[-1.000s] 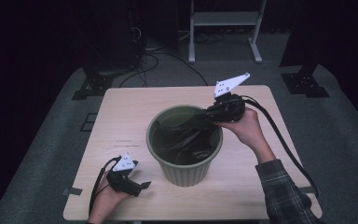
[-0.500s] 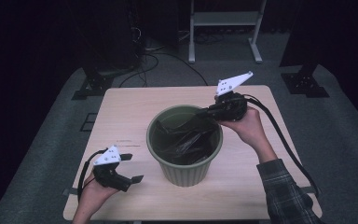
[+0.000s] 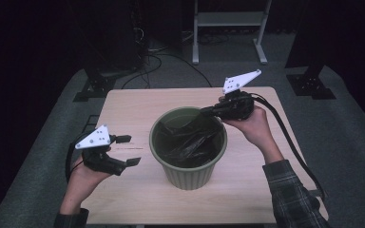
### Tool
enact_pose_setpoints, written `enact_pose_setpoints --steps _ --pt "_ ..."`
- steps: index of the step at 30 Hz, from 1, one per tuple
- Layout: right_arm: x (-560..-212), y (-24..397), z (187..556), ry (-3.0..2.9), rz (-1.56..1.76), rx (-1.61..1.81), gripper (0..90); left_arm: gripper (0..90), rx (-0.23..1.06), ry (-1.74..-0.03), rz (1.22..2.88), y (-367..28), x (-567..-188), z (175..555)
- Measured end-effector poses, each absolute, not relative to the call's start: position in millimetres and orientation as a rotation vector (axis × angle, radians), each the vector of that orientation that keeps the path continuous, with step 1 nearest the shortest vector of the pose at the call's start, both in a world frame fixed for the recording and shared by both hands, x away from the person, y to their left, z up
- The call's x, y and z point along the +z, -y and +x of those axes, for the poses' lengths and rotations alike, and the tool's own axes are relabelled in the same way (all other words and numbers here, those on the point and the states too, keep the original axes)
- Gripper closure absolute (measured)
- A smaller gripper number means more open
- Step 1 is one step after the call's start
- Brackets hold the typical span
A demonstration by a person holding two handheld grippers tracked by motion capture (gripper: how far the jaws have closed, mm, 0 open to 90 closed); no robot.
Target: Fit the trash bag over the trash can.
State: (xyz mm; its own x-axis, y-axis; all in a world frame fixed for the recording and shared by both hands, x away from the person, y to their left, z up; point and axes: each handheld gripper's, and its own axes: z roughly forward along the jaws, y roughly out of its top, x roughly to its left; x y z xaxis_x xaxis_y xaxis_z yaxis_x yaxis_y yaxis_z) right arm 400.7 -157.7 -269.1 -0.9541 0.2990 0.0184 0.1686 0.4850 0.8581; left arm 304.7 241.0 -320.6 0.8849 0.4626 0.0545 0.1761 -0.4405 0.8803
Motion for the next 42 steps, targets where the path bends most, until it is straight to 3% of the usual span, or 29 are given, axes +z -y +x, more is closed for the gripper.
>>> enact_pose_setpoints --steps 9,21,23,25,28,30,36,42 --pt "-268.7 158.8 401.5 -2.596 0.413 1.473 90.0 19.5 0.359 -0.373 2.065 -209.6 -294.3 334.1" --pt "-268.2 160.0 401.6 -2.594 0.412 1.477 90.0 21.1 0.323 -0.316 2.123 -175.5 -295.6 360.7" --pt "-266.8 161.4 401.8 -2.589 0.416 1.484 90.0 31.9 0.315 -0.283 2.143 -171.4 -296.5 364.1" --pt "-264.9 163.7 402.1 -2.581 0.419 1.498 90.0 53.7 0.310 -0.258 2.161 -168.6 -296.4 365.7" --pt "-263.2 166.1 402.3 -2.573 0.422 1.499 90.0 77.3 0.304 -0.256 2.170 -165.3 -294.3 366.8" --pt "-262.4 167.5 402.7 -2.569 0.428 1.489 90.0 87.4 0.310 -0.266 2.159 -165.2 -291.8 366.8" --pt "-259.7 174.7 404.7 -2.535 0.463 1.481 89.8 89.8 0.369 -0.336 2.108 -172.7 -276.2 370.4" --pt "-256.9 178.4 397.9 -2.502 0.465 1.525 74.2 89.8 0.401 -0.399 2.088 -174.5 -266.9 382.5"
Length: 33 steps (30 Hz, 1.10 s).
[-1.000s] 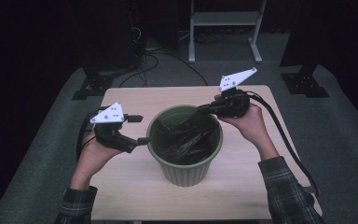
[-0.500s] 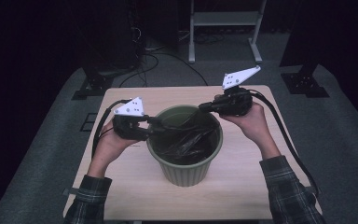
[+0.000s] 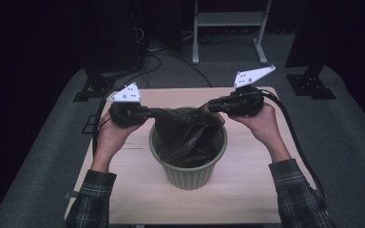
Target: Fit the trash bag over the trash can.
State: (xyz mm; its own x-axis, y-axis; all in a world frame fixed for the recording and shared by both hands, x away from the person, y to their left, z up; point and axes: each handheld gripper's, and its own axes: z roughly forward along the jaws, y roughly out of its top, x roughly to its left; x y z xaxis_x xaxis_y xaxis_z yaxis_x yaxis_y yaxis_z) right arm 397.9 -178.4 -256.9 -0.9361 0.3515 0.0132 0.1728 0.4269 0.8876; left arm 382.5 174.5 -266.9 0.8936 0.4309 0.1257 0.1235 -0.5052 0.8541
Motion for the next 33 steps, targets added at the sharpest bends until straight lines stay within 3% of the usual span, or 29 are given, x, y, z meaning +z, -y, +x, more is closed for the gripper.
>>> enact_pose_setpoints --steps 11,20,22,26,33 --pt "-244.9 176.1 378.4 -2.498 0.378 1.588 66.7 89.8 0.368 -0.439 2.102 -164.8 -277.8 399.2" --pt "-264.4 146.6 376.2 -2.564 0.316 1.499 62.7 89.8 0.358 -0.439 2.099 -164.5 -277.2 399.1" --pt "-268.7 143.1 379.5 -2.575 0.328 1.477 63.9 89.8 0.358 -0.439 2.093 -166.0 -276.4 398.2" --pt "-274.0 139.9 383.9 -2.583 0.337 1.444 88.3 89.8 0.361 -0.446 2.101 -170.7 -274.6 395.2" --pt "-267.5 155.2 380.4 -2.542 0.342 1.482 89.8 89.8 0.386 -0.497 2.086 -197.6 -273.9 384.4"
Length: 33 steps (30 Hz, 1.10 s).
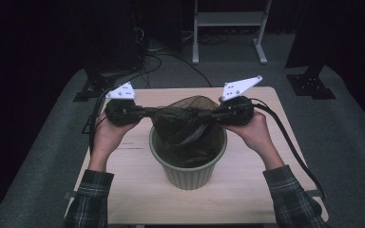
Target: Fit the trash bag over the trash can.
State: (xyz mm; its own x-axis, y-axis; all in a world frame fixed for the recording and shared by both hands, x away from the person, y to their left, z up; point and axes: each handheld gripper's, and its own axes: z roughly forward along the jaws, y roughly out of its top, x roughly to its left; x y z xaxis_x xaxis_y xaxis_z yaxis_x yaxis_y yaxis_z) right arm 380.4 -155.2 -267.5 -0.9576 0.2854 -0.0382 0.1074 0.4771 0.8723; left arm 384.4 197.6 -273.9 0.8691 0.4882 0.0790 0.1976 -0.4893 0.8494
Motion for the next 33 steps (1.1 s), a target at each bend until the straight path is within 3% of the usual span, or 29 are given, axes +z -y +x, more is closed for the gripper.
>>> enact_pose_setpoints --steps 9,14,16,25,33 --pt "-267.1 197.6 382.5 -2.492 0.438 1.476 89.7 89.8 0.390 -0.542 2.063 -234.3 -279.9 364.8" --pt "-279.4 214.1 389.8 -2.497 0.496 1.517 88.9 89.8 0.363 -0.526 2.068 -232.9 -286.2 361.1" --pt "-282.0 214.2 390.2 -2.491 0.517 1.504 77.1 89.8 0.380 -0.540 2.082 -230.0 -287.1 362.1" --pt "-280.0 232.6 367.0 -2.480 0.531 1.528 63.4 89.8 0.385 -0.554 2.073 -230.8 -287.2 363.7" --pt "-304.8 249.8 361.6 -2.458 0.669 1.661 54.6 89.8 0.388 -0.554 2.071 -232.6 -286.2 363.2"
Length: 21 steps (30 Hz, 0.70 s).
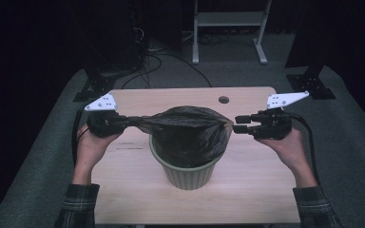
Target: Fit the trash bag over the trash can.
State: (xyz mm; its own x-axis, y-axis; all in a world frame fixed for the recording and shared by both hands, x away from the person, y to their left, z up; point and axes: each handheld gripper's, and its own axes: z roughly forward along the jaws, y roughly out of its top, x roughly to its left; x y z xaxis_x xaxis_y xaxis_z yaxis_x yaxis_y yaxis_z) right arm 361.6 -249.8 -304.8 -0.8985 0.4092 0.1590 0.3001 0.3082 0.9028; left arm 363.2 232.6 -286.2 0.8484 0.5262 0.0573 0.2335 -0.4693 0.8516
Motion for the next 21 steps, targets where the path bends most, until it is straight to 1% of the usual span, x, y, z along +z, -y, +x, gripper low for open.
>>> enact_pose_setpoints --steps 4,6,7,8,9,10,13,18,21 --pt "-311.4 246.6 363.8 -2.433 0.722 1.730 50.8 89.8 0.388 -0.556 2.067 -234.2 -285.8 362.6" --pt "-313.4 242.5 365.7 -2.429 0.734 1.752 52.5 89.8 0.389 -0.559 2.064 -235.3 -285.8 362.3" --pt "-314.4 240.3 366.5 -2.439 0.734 1.746 59.5 89.8 0.389 -0.560 2.062 -236.2 -285.9 361.9" --pt "-315.3 238.1 367.1 -2.447 0.726 1.735 63.1 89.8 0.389 -0.561 2.063 -237.4 -285.9 361.7" --pt "-316.4 236.3 367.8 -2.446 0.721 1.736 70.1 89.8 0.390 -0.565 2.060 -238.4 -286.2 361.2" --pt "-317.3 234.6 368.8 -2.459 0.706 1.740 79.7 89.8 0.388 -0.565 2.061 -240.1 -286.3 360.6" --pt "-317.5 230.5 369.0 -2.443 0.696 1.668 89.3 89.8 0.384 -0.567 2.066 -244.2 -287.2 357.5" --pt "-308.1 235.8 378.6 -2.377 0.726 1.587 89.8 89.8 0.342 -0.537 2.057 -248.9 -290.0 344.2" --pt "-298.3 231.6 387.4 -2.371 0.698 1.464 89.8 89.8 0.340 -0.517 2.074 -245.0 -291.1 337.6"
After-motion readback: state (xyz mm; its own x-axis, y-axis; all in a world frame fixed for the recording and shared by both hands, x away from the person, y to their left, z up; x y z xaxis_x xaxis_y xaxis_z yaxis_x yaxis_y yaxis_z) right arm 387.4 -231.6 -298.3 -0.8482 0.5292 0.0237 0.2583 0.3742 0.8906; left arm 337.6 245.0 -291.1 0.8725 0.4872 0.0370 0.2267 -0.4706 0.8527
